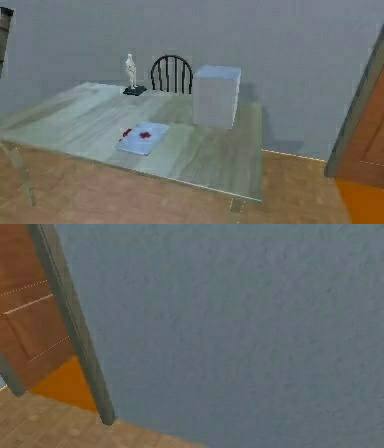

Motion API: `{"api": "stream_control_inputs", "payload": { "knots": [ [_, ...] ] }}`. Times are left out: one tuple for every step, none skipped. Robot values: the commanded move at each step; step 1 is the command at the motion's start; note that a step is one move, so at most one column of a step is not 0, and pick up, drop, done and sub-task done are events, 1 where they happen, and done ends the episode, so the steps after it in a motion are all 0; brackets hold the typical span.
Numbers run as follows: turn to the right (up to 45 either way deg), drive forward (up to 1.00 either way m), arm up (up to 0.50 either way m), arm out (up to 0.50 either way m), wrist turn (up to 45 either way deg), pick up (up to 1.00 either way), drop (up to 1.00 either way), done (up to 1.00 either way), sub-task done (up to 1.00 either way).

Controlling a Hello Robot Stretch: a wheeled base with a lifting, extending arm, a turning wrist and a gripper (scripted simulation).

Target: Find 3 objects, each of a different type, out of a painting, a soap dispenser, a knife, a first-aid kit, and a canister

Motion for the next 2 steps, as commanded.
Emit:
{"api": "stream_control_inputs", "payload": {
  "knots": [
    [42.0, 0.0, 0.0, 0.0, 0.0, 0.0, 0.0, 0.0, 0.0],
    [0.0, 1.0, 0.0, 0.0, 0.0, 0.0, 0.0, 0.0, 0.0]
  ]
}}
